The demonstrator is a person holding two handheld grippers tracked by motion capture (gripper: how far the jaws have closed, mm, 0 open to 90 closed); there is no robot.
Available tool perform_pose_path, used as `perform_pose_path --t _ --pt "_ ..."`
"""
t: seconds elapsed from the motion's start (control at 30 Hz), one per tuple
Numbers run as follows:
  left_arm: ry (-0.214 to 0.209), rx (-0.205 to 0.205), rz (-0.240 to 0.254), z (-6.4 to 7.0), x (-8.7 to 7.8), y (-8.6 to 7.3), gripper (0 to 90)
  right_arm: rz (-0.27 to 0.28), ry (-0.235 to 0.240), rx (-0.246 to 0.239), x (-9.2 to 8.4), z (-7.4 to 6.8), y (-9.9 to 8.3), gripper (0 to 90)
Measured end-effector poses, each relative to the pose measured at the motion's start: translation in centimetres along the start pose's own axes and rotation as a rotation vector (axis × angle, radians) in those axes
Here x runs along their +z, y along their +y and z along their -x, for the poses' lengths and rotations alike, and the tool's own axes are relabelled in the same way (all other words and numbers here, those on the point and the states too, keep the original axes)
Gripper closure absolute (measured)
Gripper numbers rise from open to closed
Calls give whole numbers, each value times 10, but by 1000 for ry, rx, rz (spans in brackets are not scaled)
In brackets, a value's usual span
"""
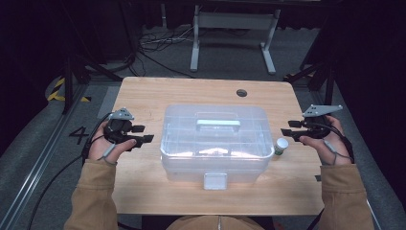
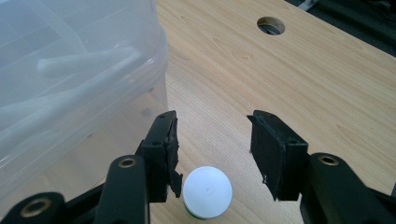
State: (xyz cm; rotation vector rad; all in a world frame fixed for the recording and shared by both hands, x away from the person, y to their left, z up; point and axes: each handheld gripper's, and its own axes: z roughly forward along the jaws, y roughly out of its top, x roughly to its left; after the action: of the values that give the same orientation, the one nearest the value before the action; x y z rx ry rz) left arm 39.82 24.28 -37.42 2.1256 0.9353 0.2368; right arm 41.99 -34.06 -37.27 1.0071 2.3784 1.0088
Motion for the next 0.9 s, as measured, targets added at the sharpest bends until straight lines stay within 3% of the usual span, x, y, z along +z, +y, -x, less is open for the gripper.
perform_pose_path --t 0.17,0.27,0.37,0.47,0.5,0.6,0.67,0.73,0.77,0.83,0.87,0.9 --pt "4 -15 38 -1 -1 0 432 8 3 -19 4 -2 1 499" --pt "4 -38 70 -2 -3 2 432 23 -14 22 6 0 -2 519" --pt "0 -22 63 0 -5 6 476 61 13 48 5 2 -6 593" --pt "-22 -50 93 2 -9 9 522 103 21 94 0 3 -5 636" --pt "-35 -66 79 3 -11 11 538 106 29 110 -2 3 -6 644" --pt "-9 -48 73 6 -14 13 549 90 -1 108 -3 7 -9 647" --pt "-43 -87 88 8 -14 14 571 105 2 195 -4 11 -12 683" --pt "-52 -96 87 9 -17 16 569 49 28 257 -6 13 -13 716" --pt "-41 -89 77 11 -19 19 566 38 20 261 -6 13 -13 722" --pt "-58 -128 44 13 -22 22 549 32 20 247 -8 11 -12 704" --pt "-59 -126 38 15 -23 24 547 30 30 245 -8 10 -12 685" --pt "-51 -95 38 18 -25 28 545 26 35 245 -8 9 -12 661"
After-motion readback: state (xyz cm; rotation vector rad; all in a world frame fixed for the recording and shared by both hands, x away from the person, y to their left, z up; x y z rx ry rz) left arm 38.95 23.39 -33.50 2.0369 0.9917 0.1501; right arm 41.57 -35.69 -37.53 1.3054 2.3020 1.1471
